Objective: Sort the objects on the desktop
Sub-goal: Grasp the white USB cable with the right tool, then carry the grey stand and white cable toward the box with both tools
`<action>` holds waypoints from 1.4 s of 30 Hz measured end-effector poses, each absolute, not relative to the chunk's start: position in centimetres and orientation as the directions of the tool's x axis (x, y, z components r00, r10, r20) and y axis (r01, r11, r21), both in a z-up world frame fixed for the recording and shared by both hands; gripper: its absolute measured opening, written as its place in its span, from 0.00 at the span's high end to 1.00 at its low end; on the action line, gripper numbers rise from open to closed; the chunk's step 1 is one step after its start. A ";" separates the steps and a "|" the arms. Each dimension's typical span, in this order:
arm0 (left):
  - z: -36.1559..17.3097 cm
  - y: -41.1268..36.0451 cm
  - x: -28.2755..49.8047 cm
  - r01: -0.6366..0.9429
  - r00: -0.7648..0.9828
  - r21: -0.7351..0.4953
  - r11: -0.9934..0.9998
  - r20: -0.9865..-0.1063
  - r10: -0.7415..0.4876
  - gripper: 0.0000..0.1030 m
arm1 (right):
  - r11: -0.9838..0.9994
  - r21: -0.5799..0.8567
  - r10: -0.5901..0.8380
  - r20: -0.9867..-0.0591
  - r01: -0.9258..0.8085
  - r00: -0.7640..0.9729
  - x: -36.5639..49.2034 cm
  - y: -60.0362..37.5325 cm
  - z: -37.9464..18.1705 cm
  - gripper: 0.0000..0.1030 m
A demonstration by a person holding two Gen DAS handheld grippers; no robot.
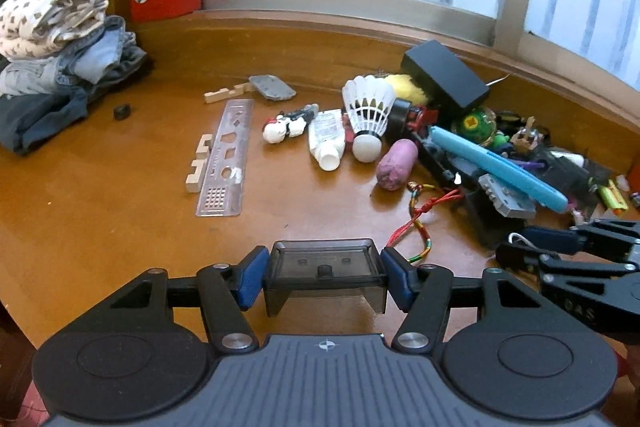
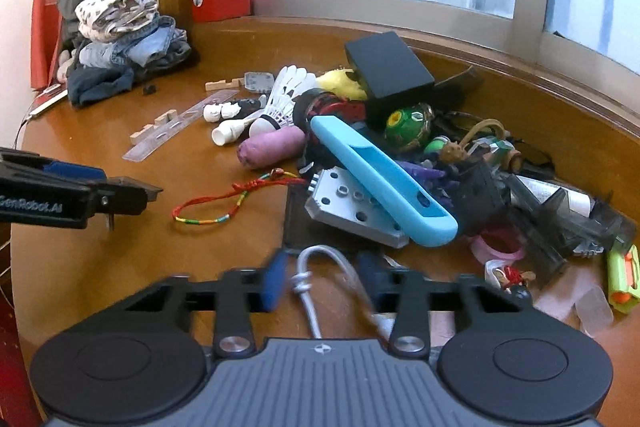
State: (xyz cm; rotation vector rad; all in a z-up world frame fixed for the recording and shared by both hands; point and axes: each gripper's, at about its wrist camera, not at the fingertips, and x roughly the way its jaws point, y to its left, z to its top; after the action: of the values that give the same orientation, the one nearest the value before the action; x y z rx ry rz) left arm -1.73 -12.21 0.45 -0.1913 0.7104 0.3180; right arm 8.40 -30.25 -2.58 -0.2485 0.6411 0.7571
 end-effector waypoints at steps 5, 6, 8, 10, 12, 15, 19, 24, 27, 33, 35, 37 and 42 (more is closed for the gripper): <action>1.1 -12.2 -1.7 -0.276 0.745 -0.079 0.958 -0.648 0.161 0.41 | 0.754 0.013 0.533 -0.597 -0.656 0.600 7.5 -30.8 -1.6 0.81; 1.2 -12.3 -1.6 -0.259 0.752 -0.081 0.963 -0.642 0.148 0.41 | 0.766 0.019 0.531 -0.583 -0.643 0.615 7.2 -31.2 -1.2 0.81; 1.6 -12.6 -1.4 -0.223 0.767 -0.085 0.971 -0.630 0.121 0.41 | 0.787 0.033 0.527 -0.557 -0.617 0.642 6.6 -32.0 -0.3 0.81; 1.9 -12.9 -1.2 -0.189 0.780 -0.093 0.978 -0.619 0.092 0.41 | 0.809 0.055 0.521 -0.530 -0.585 0.670 6.1 -32.9 0.7 0.81; 2.3 -13.2 -0.9 -0.154 0.792 -0.101 0.983 -0.608 0.062 0.41 | 0.832 0.080 0.510 -0.502 -0.549 0.699 5.5 -33.8 1.7 0.81; 2.4 -13.9 -0.3 -0.108 0.802 -0.105 0.989 -0.597 0.024 0.41 | 0.859 0.100 0.483 -0.482 -0.501 0.731 4.7 -35.1 2.8 0.81; 2.8 -14.9 0.3 -0.067 0.806 -0.104 0.992 -0.592 -0.008 0.41 | 0.891 0.098 0.434 -0.471 -0.444 0.768 3.6 -36.7 3.6 0.81; 3.8 -16.6 1.2 0.005 0.822 -0.097 0.995 -0.567 -0.060 0.41 | 0.920 0.080 0.375 -0.460 -0.383 0.805 2.3 -38.7 4.7 0.81; 4.0 -17.9 1.3 0.040 0.823 -0.093 0.995 -0.562 -0.086 0.41 | 0.931 0.082 0.352 -0.452 -0.354 0.820 1.7 -40.0 5.3 0.81; 4.0 -20.5 2.1 0.058 0.819 -0.100 0.993 -0.564 -0.105 0.41 | 0.939 0.084 0.336 -0.443 -0.334 0.831 1.0 -42.6 6.1 0.81; 4.1 -21.6 2.4 0.060 0.818 -0.102 0.993 -0.565 -0.108 0.41 | 0.938 0.081 0.337 -0.438 -0.337 0.833 0.8 -43.6 6.4 0.81; 4.3 -22.8 2.6 0.069 0.818 -0.094 0.993 -0.565 -0.111 0.41 | 0.937 0.083 0.340 -0.430 -0.339 0.836 0.7 -44.8 6.8 0.81; 4.8 -25.9 3.2 0.075 0.818 -0.083 0.994 -0.564 -0.109 0.41 | 0.931 0.137 0.364 -0.408 -0.338 0.837 1.1 -48.4 7.8 0.81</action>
State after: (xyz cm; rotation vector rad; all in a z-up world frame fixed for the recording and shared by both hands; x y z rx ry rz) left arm 3.19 -25.87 4.76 -0.0577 0.6042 -0.0980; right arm 1.08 -48.43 7.78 0.0599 0.4434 0.3716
